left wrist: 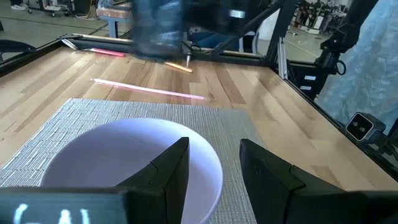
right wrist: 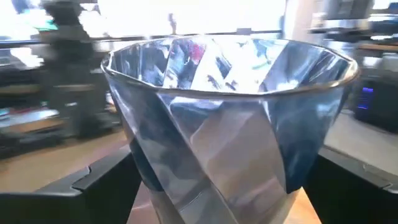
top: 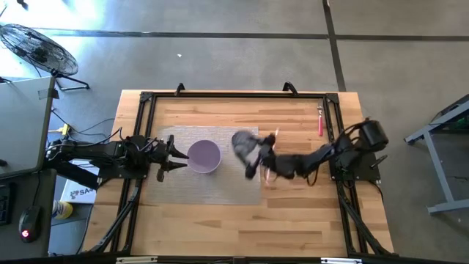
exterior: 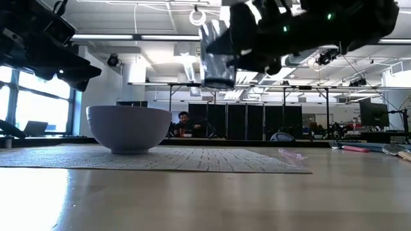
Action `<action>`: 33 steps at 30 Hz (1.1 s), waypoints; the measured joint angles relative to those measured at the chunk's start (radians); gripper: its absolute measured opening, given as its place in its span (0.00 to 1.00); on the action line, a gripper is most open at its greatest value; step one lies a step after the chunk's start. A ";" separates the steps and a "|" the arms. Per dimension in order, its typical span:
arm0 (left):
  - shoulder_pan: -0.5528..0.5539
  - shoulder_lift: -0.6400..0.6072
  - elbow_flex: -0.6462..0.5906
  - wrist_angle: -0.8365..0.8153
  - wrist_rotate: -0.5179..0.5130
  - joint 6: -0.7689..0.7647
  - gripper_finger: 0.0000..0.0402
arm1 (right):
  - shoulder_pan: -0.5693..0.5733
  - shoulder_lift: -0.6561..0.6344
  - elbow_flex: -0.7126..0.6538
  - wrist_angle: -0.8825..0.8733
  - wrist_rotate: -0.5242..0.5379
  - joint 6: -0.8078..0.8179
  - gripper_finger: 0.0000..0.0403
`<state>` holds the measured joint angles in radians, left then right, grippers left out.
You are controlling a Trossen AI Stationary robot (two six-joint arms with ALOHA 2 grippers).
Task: Pick & Place Utensil
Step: Put the blue cup on the gray placemat above the purple bowl
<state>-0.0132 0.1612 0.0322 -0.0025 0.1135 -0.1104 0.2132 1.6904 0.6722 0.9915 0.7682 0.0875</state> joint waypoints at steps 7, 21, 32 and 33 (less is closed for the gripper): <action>0.000 0.000 0.000 0.000 -0.001 0.000 0.35 | -0.194 -0.005 -0.096 -0.016 -0.076 0.092 0.94; 0.000 0.000 0.000 0.000 -0.001 0.000 0.35 | -0.318 0.303 -0.002 0.157 -0.103 0.098 0.94; 0.000 0.000 0.000 0.000 -0.001 0.000 0.35 | -0.332 0.359 0.018 0.110 -0.121 0.180 0.95; 0.000 0.000 0.000 0.000 -0.002 0.000 0.35 | -0.332 0.358 0.018 0.109 -0.121 0.190 0.96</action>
<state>-0.0132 0.1614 0.0322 -0.0025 0.1120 -0.1104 -0.1184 2.0487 0.6899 1.1007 0.6476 0.2771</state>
